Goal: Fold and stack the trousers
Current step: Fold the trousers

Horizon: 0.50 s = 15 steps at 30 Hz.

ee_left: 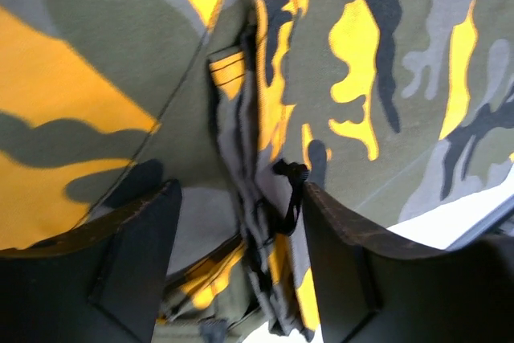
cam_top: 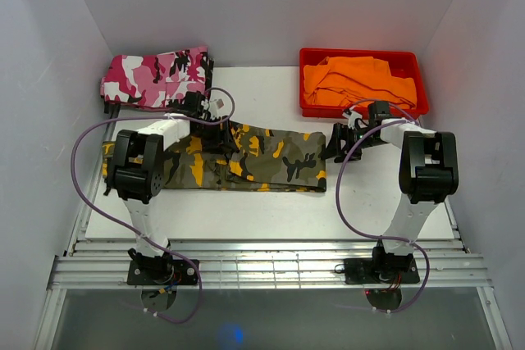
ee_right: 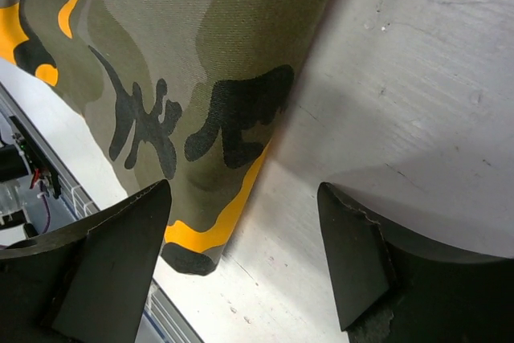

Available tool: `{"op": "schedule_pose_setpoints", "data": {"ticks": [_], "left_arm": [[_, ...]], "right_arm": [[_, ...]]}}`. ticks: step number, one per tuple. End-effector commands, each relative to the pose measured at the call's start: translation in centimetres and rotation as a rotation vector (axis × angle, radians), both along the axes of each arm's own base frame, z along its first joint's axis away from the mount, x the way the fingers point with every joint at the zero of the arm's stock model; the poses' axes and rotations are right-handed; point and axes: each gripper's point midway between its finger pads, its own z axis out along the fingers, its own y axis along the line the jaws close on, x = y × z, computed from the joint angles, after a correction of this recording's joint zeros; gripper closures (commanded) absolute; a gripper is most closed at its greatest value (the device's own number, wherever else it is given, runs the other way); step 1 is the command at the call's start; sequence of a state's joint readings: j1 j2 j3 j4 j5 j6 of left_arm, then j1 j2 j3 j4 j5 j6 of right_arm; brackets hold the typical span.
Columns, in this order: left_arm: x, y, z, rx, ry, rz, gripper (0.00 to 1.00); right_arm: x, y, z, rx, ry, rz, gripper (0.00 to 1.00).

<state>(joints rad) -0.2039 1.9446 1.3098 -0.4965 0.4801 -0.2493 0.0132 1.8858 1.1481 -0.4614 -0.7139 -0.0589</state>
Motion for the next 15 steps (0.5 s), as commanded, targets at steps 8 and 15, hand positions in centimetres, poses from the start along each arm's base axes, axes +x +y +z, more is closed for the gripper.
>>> {"op": "schedule_pose_setpoints", "data": {"ticks": [8, 15], "left_arm": [[0.6, -3.5, 2.9, -0.139, -0.069, -0.047, 0.48], [-0.5, -3.6, 2.3, -0.15, -0.031, -0.06, 0.75]], "right_arm": [[-0.5, 0.1, -1.7, 0.007, 0.04, 0.0, 0.21], [-0.6, 0.1, -1.7, 0.004, 0.04, -0.001, 0.22]]}}
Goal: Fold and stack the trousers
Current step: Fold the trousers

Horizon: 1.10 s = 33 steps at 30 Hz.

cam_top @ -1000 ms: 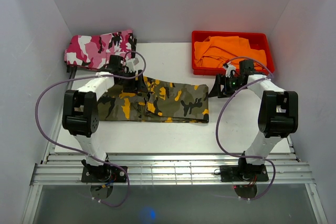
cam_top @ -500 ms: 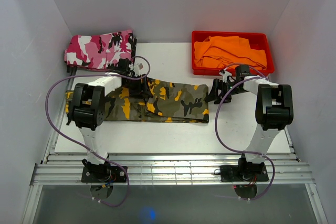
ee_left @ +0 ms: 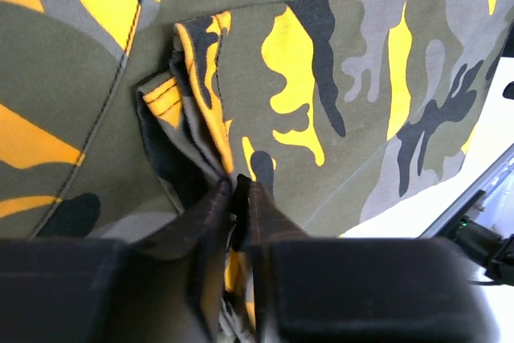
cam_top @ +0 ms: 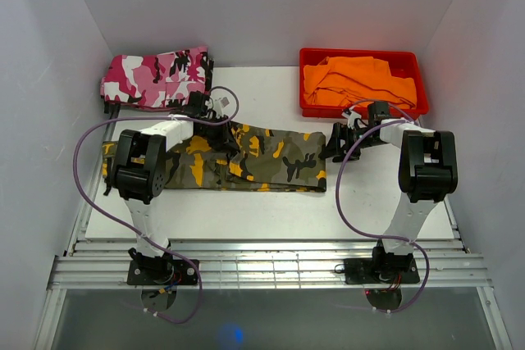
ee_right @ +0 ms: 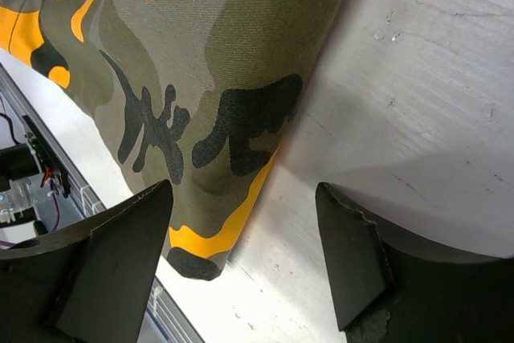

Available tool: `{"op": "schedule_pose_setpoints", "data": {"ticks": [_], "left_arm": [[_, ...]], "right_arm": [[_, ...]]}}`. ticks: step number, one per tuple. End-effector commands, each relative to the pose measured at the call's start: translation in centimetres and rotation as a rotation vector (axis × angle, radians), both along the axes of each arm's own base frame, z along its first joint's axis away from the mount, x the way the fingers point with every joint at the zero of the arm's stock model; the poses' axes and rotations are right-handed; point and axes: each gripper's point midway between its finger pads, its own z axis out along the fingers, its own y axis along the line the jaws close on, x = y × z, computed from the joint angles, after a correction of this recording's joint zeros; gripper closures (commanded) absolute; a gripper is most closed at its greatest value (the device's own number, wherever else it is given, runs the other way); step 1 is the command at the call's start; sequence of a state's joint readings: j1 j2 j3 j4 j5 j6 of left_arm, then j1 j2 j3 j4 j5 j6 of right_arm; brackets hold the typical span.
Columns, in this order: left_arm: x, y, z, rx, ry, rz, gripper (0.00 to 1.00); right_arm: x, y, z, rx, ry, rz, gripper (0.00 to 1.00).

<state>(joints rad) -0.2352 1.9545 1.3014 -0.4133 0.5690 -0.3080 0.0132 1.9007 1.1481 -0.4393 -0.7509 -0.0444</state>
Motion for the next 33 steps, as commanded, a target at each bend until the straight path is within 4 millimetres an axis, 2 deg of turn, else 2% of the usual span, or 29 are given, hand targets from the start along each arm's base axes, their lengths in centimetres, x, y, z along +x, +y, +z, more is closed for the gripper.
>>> {"op": "schedule_pose_setpoints", "data": {"ticks": [1, 2, 3, 5, 9, 16, 25, 30, 33], "left_arm": [[-1.0, -0.6, 1.4, -0.037, -0.004, -0.03, 0.79], [-1.1, -0.5, 1.6, -0.037, -0.01, -0.038, 0.84], [-1.5, -0.5, 1.7, -0.032, -0.003, -0.042, 0.94], [-1.6, -0.1, 2.5, -0.019, -0.025, -0.036, 1.0], [-1.8, 0.4, 3.6, 0.006, -0.06, -0.031, 1.0], [-2.1, 1.2, 3.9, 0.042, -0.074, -0.009, 1.0], [-2.7, 2.7, 1.9, 0.102, -0.044, 0.017, 1.0], [-2.3, 3.5, 2.6, 0.118, -0.092, 0.025, 1.0], [-2.2, 4.0, 2.2, 0.142, -0.103, 0.033, 1.0]], "right_arm": [[-0.8, -0.5, -1.8, -0.037, 0.038, -0.004, 0.22], [-0.9, -0.5, -1.9, -0.038, 0.038, -0.002, 0.22], [-0.9, -0.5, -1.9, -0.036, 0.04, -0.001, 0.22], [-0.9, -0.5, -2.0, -0.036, 0.042, 0.0, 0.22], [-0.8, -0.4, -2.1, -0.035, 0.044, 0.001, 0.21], [-0.8, -0.5, -2.3, -0.04, 0.045, 0.005, 0.21], [-1.1, -0.5, -2.6, -0.036, 0.056, 0.009, 0.21], [-1.0, -0.4, -2.9, -0.03, 0.066, 0.009, 0.19], [-1.0, -0.2, -3.1, -0.018, 0.081, 0.005, 0.18]]}}
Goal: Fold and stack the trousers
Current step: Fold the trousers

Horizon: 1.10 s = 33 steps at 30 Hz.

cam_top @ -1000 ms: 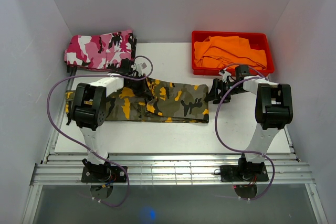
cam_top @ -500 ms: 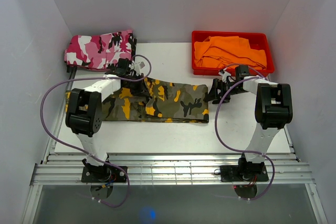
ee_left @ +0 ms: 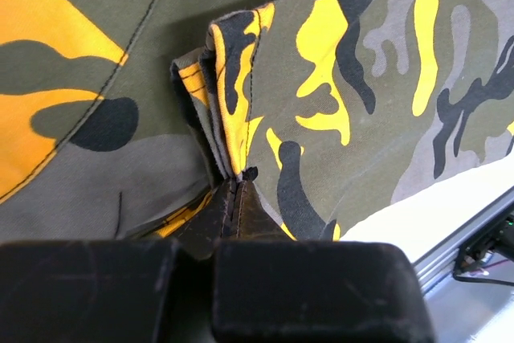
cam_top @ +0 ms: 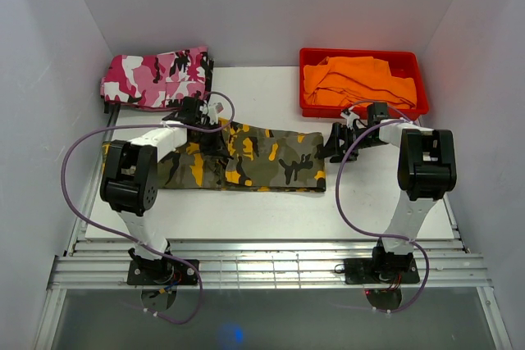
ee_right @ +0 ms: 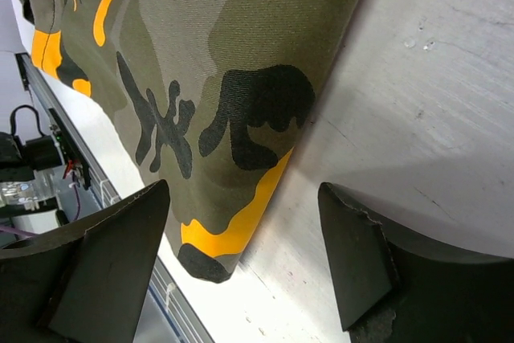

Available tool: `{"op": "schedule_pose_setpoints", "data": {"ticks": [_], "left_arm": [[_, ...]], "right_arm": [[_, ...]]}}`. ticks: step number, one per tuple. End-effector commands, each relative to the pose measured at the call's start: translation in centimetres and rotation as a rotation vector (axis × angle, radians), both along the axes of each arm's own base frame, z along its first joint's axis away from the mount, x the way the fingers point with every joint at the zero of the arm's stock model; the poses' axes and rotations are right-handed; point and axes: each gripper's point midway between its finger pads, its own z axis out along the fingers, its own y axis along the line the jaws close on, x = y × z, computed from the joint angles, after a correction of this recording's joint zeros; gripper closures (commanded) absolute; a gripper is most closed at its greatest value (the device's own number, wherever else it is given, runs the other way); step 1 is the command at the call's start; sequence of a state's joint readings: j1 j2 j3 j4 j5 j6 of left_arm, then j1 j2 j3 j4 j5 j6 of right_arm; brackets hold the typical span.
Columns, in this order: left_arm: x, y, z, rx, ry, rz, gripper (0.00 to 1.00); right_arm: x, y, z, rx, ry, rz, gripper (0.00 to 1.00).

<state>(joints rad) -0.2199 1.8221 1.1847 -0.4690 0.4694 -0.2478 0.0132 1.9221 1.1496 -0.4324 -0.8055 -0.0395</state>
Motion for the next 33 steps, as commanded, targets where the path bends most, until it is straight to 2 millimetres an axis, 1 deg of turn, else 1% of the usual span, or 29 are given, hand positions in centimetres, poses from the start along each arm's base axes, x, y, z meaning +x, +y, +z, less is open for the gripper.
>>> {"op": "schedule_pose_setpoints", "data": {"ticks": [1, 8, 10, 13, 17, 18, 20, 21, 22, 24, 25, 26, 27, 28, 30, 31, 32, 33], "left_arm": [[0.6, 1.0, 2.0, 0.033, -0.092, 0.005, 1.0], [1.9, 2.4, 2.2, 0.066, -0.147, 0.023, 1.0], [2.0, 2.5, 2.2, 0.064, -0.143, 0.018, 1.0], [1.8, 2.9, 1.4, 0.085, -0.133, 0.02, 1.0], [1.9, 3.4, -0.4, 0.123, -0.097, 0.033, 1.0], [1.7, 3.4, -1.2, 0.128, -0.069, 0.033, 0.91], [2.0, 3.4, -1.3, 0.127, -0.058, 0.037, 0.83], [2.0, 3.4, -1.5, 0.13, -0.05, 0.038, 0.78], [2.1, 3.3, -1.3, 0.128, -0.053, 0.038, 0.69], [2.4, 3.2, -0.7, 0.127, -0.069, 0.037, 0.65], [2.6, 3.3, -0.4, 0.128, -0.074, 0.038, 0.6], [2.9, 3.3, -0.1, 0.128, -0.085, 0.04, 0.58], [3.0, 3.3, 0.2, 0.131, -0.089, 0.041, 0.55], [3.1, 3.3, 0.5, 0.13, -0.098, 0.039, 0.5], [3.3, 3.3, 1.1, 0.128, -0.106, 0.034, 0.44], [3.4, 3.2, 1.4, 0.128, -0.111, 0.03, 0.41], [3.5, 3.2, 1.8, 0.128, -0.12, 0.029, 0.33], [3.7, 3.3, 2.2, 0.132, -0.127, 0.029, 0.29]], "right_arm": [[-0.8, -0.8, -3.1, -0.069, 0.061, -0.005, 0.18], [-1.0, -0.6, -3.9, -0.048, 0.076, -0.005, 0.18], [-1.0, -0.5, -4.1, -0.044, 0.075, -0.007, 0.18], [-1.2, -0.3, -4.6, -0.03, 0.088, -0.01, 0.18], [-0.7, 0.1, -4.5, -0.005, 0.073, -0.01, 0.2], [-0.6, 0.2, -4.4, -0.007, 0.071, -0.006, 0.21], [-0.8, 0.5, -4.6, -0.029, 0.081, 0.002, 0.24], [-0.5, 0.5, -4.5, -0.041, 0.074, 0.005, 0.26], [-0.7, 0.8, -4.6, -0.052, 0.082, 0.011, 0.27], [-0.4, 0.8, -4.9, -0.081, 0.084, 0.005, 0.31], [-0.4, 1.0, -4.9, -0.089, 0.089, 0.006, 0.32], [-0.3, 1.0, -5.0, -0.102, 0.103, -0.009, 0.34], [-0.2, 1.0, -5.1, -0.111, 0.107, -0.016, 0.37], [0.0, 1.1, -5.2, -0.127, 0.115, -0.025, 0.39], [0.1, 1.3, -5.3, -0.15, 0.122, -0.033, 0.43], [0.4, 1.7, -5.5, -0.172, 0.118, -0.021, 0.46], [0.5, 1.9, -5.6, -0.182, 0.121, -0.01, 0.58], [0.2, 2.2, -5.8, -0.188, 0.143, 0.003, 0.68]]}}
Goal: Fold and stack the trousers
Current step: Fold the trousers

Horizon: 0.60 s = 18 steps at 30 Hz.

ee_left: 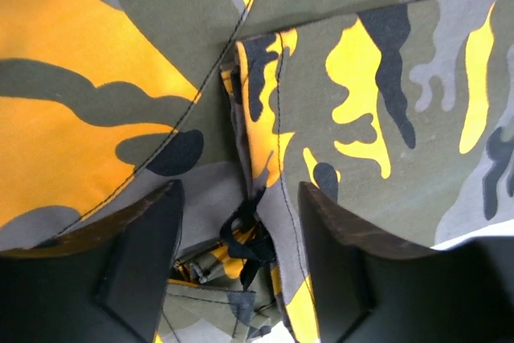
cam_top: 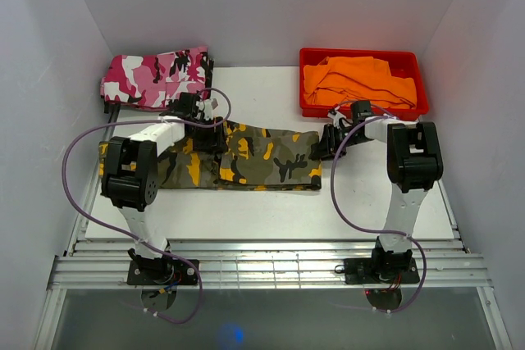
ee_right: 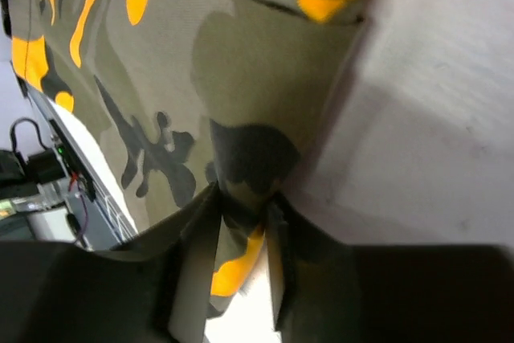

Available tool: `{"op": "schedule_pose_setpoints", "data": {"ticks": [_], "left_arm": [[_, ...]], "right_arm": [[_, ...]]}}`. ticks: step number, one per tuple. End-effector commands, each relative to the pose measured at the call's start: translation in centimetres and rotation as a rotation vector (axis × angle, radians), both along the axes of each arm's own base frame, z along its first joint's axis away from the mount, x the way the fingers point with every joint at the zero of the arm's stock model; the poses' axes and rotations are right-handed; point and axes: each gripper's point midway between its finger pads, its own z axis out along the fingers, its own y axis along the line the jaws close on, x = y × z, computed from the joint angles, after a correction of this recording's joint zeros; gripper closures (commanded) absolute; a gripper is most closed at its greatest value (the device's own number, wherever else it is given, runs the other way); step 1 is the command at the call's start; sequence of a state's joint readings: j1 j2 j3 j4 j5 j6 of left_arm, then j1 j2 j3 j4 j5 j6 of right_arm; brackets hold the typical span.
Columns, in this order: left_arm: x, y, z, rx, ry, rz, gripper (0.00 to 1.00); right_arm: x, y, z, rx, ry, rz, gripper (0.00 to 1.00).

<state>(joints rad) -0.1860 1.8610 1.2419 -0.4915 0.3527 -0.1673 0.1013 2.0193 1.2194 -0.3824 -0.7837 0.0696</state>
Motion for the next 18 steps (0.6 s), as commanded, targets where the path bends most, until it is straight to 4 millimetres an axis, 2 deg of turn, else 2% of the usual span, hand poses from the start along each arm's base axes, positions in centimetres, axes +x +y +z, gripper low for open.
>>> {"op": "schedule_pose_setpoints", "data": {"ticks": [1, 2, 4, 5, 6, 7, 9, 12, 13, 15, 16, 18], "left_arm": [[1.3, 0.3, 3.4, 0.008, -0.078, -0.005, 0.26], [1.4, 0.4, 4.3, 0.013, -0.104, -0.02, 0.22], [1.4, 0.1, 6.0, -0.003, -0.145, -0.057, 0.18], [1.2, -0.1, 7.9, -0.018, -0.196, -0.078, 0.15], [1.2, -0.3, 9.0, -0.026, -0.249, -0.119, 0.03], [0.4, -0.9, 9.6, -0.061, -0.268, -0.159, 0.02], [-0.2, -1.1, 11.9, -0.077, -0.348, -0.191, 0.02], [-1.6, -1.3, 12.7, -0.096, -0.358, -0.206, 0.02], [-1.8, -1.1, 12.9, -0.094, -0.358, -0.202, 0.02], [-2.3, -0.5, 13.0, -0.085, -0.359, -0.184, 0.02], [-2.3, 0.5, 13.5, -0.092, -0.36, -0.146, 0.02], [-2.7, 1.2, 13.4, -0.129, -0.327, -0.12, 0.02]], "right_arm": [[-1.0, -0.7, -4.5, -0.185, 0.09, 0.008, 0.81], [-0.8, -0.6, -4.4, -0.183, 0.088, 0.009, 0.92], [-1.0, -0.8, -3.8, -0.178, 0.079, 0.013, 0.92], [-1.6, -1.2, -3.9, -0.183, 0.077, 0.025, 0.92], [-1.9, -1.6, -3.7, -0.188, 0.069, 0.025, 0.92], [-2.0, -2.6, -2.9, -0.198, 0.052, 0.009, 0.92], [-3.2, -4.3, -3.1, -0.237, 0.02, 0.054, 0.92], [-4.1, -7.9, -2.8, -0.313, -0.018, 0.094, 0.92], [-3.9, -10.3, -2.6, -0.343, -0.022, 0.057, 0.92], [-4.8, -12.3, -2.3, -0.364, -0.001, 0.068, 0.92], [-4.6, -14.1, -2.2, -0.376, -0.021, 0.065, 0.92], [-5.3, -15.5, -1.9, -0.377, 0.0, 0.072, 0.92]]}}
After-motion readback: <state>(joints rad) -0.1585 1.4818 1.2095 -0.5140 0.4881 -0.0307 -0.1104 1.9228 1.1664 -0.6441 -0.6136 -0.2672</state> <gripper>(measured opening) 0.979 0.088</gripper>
